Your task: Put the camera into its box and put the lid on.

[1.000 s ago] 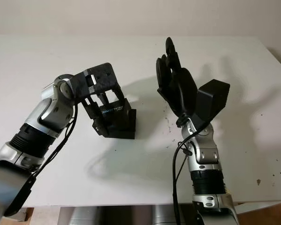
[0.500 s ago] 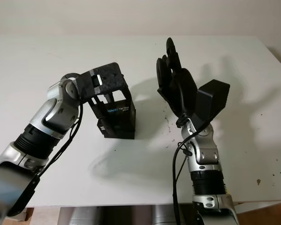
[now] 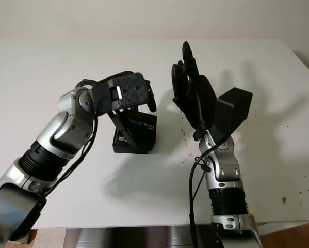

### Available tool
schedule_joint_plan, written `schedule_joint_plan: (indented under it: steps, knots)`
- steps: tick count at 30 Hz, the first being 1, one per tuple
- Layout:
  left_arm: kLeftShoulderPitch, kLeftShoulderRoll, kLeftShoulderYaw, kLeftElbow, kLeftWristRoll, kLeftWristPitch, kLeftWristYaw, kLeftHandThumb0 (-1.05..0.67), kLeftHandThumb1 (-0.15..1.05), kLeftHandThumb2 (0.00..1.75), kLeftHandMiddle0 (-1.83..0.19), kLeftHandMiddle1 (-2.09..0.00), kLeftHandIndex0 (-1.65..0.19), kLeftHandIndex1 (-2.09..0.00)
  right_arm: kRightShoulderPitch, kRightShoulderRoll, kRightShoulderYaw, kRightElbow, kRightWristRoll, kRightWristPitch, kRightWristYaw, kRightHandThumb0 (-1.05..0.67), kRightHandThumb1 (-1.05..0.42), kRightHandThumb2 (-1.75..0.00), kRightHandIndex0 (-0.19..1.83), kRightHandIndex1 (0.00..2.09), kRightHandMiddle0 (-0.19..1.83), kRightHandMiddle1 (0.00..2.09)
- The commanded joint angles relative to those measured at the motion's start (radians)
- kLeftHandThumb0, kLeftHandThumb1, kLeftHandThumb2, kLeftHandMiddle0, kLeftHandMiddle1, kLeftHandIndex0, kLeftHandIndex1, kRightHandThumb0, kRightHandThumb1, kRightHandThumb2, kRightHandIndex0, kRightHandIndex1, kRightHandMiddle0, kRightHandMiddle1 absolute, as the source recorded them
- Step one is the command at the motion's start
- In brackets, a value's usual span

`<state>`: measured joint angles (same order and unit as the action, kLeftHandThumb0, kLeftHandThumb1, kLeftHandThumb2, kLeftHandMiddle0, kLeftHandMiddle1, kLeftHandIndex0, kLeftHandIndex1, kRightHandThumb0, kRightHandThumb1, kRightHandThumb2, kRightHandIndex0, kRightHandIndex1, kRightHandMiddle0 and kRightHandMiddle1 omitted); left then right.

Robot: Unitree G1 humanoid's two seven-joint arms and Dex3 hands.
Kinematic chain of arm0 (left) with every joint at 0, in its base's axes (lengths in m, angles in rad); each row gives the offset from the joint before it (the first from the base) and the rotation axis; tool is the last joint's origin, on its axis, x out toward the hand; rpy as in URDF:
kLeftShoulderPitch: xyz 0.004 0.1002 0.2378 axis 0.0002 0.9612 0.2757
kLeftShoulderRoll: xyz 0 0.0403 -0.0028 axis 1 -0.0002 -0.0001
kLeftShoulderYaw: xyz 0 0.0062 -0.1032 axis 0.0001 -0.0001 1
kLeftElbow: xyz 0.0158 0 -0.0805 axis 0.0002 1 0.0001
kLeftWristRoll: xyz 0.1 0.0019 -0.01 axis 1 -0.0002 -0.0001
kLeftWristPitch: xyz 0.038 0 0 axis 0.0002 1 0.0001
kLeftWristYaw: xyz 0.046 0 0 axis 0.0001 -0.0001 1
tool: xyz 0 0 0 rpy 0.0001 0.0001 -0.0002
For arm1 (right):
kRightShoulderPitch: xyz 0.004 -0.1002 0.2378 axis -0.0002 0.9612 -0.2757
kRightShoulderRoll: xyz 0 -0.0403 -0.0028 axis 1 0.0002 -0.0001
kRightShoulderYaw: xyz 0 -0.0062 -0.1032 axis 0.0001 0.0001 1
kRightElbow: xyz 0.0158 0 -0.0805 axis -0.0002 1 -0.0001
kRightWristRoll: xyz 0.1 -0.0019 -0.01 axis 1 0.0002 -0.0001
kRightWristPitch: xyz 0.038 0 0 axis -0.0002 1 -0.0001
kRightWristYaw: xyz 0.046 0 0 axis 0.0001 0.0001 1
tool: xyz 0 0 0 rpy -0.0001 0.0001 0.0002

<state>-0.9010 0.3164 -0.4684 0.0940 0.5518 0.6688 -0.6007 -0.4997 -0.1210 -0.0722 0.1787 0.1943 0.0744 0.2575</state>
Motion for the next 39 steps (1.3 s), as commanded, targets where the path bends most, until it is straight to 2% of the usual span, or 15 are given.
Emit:
schedule_joint_plan:
  steps: [1, 4, 11, 15, 18, 21, 24, 26, 29, 33, 37, 39]
  knots:
    - [0.016, 0.018, -0.006, -0.008, 0.010, -0.005, -0.007, -0.19, 0.89, 0.05, -0.26, -1.57, -0.40, -1.34, 0.008, -0.002, 0.000, -0.025, 0.002, 0.008, 0.001, -0.73, -1.05, -0.58, -0.19, 0.00, -0.19, 0.00]
    - [0.028, 0.029, -0.001, -0.009, 0.011, -0.007, -0.011, -0.17, 0.90, 0.06, -0.32, -1.60, -0.44, -1.30, 0.010, -0.007, 0.001, -0.033, 0.000, 0.017, 0.002, -0.72, -1.05, -0.58, -0.19, 0.00, -0.19, 0.00]
    - [0.061, 0.061, 0.010, -0.019, 0.022, -0.022, 0.004, -0.16, 0.90, 0.05, -0.48, -1.69, -0.38, -1.36, 0.010, -0.014, -0.003, -0.037, 0.003, 0.027, 0.012, -0.72, -1.05, -0.58, -0.19, 0.00, -0.19, 0.00]
    - [0.076, 0.090, 0.021, -0.024, 0.029, -0.038, 0.004, -0.16, 0.90, 0.05, -0.49, -1.66, -0.39, -1.40, 0.009, -0.016, -0.006, -0.035, 0.005, 0.024, 0.021, -0.72, -1.05, -0.59, -0.19, 0.00, -0.19, 0.00]
    - [0.088, 0.107, 0.038, -0.032, 0.023, -0.041, -0.001, -0.15, 0.90, 0.06, -0.39, -1.63, -0.38, -1.39, 0.007, -0.020, -0.008, -0.032, 0.003, 0.022, 0.026, -0.73, -1.05, -0.58, -0.19, 0.00, -0.19, 0.00]
    - [0.098, 0.117, 0.067, -0.036, 0.007, -0.061, 0.006, -0.13, 0.90, 0.05, -0.46, -1.50, -0.38, -1.35, 0.002, -0.020, -0.010, -0.020, 0.006, 0.018, 0.036, -0.72, -1.05, -0.58, -0.19, 0.00, -0.19, 0.00]
    - [0.096, 0.113, 0.093, -0.033, -0.005, -0.059, 0.013, -0.13, 0.90, 0.05, -0.52, -1.43, -0.41, -1.33, -0.004, -0.018, -0.009, -0.016, 0.003, 0.021, 0.036, -0.72, -1.05, -0.59, -0.19, 0.00, -0.19, 0.00]
    - [0.092, 0.114, 0.104, -0.031, -0.010, -0.058, 0.015, -0.14, 0.90, 0.05, -0.48, -1.41, -0.42, -1.34, -0.004, -0.018, -0.008, -0.017, 0.001, 0.018, 0.036, -0.72, -1.05, -0.59, -0.19, 0.00, -0.19, 0.00]
    - [0.090, 0.113, 0.116, -0.033, -0.013, -0.054, 0.019, -0.14, 0.91, 0.06, -0.43, -1.42, -0.38, -1.38, -0.003, -0.021, -0.008, -0.015, -0.001, 0.014, 0.038, -0.72, -1.05, -0.59, -0.19, 0.00, -0.19, 0.00]
    - [0.084, 0.098, 0.139, -0.030, -0.029, -0.029, 0.030, -0.14, 0.92, 0.06, -0.47, -1.41, -0.35, -1.38, -0.003, -0.022, -0.011, -0.015, 0.002, 0.022, 0.043, -0.72, -1.05, -0.60, -0.19, 0.00, -0.19, 0.00]
    - [0.062, 0.079, 0.158, -0.029, -0.049, -0.008, 0.047, -0.14, 0.93, 0.06, -0.51, -1.36, -0.36, -1.34, -0.001, -0.022, -0.010, -0.013, -0.001, 0.019, 0.043, -0.71, -1.05, -0.59, -0.19, 0.00, -0.19, 0.00]
    - [0.049, 0.075, 0.164, -0.027, -0.058, -0.024, 0.062, -0.15, 0.93, 0.05, -0.50, -1.40, -0.39, -1.35, -0.001, -0.023, -0.010, -0.010, -0.001, 0.018, 0.044, -0.71, -1.05, -0.59, -0.19, 0.00, -0.19, 0.00]
